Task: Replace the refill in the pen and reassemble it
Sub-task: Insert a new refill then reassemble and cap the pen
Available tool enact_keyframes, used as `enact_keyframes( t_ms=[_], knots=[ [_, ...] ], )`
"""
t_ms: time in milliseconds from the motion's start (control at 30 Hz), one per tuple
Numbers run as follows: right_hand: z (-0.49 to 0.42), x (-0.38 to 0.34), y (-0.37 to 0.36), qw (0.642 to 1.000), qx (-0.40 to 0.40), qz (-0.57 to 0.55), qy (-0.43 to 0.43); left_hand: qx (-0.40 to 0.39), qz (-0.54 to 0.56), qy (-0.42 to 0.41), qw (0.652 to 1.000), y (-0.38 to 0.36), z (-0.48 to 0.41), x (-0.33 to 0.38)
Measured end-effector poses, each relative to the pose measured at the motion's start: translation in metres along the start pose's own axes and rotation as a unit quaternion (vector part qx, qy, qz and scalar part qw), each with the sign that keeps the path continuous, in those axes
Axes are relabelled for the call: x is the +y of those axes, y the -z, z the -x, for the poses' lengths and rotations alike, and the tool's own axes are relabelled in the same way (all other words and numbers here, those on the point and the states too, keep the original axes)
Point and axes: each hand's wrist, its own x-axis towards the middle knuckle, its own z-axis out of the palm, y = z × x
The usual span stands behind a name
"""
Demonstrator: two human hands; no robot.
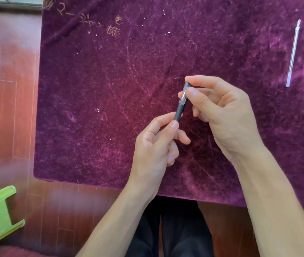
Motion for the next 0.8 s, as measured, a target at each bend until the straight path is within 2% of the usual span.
enact_keyframes(
  t_ms=[800],
  knots=[
    [0.02,0.014,-0.023,0.997,0.075,-0.009,0.001,0.02,0.005,0.021,1.0,0.008,0.014,-0.001]
  ],
)
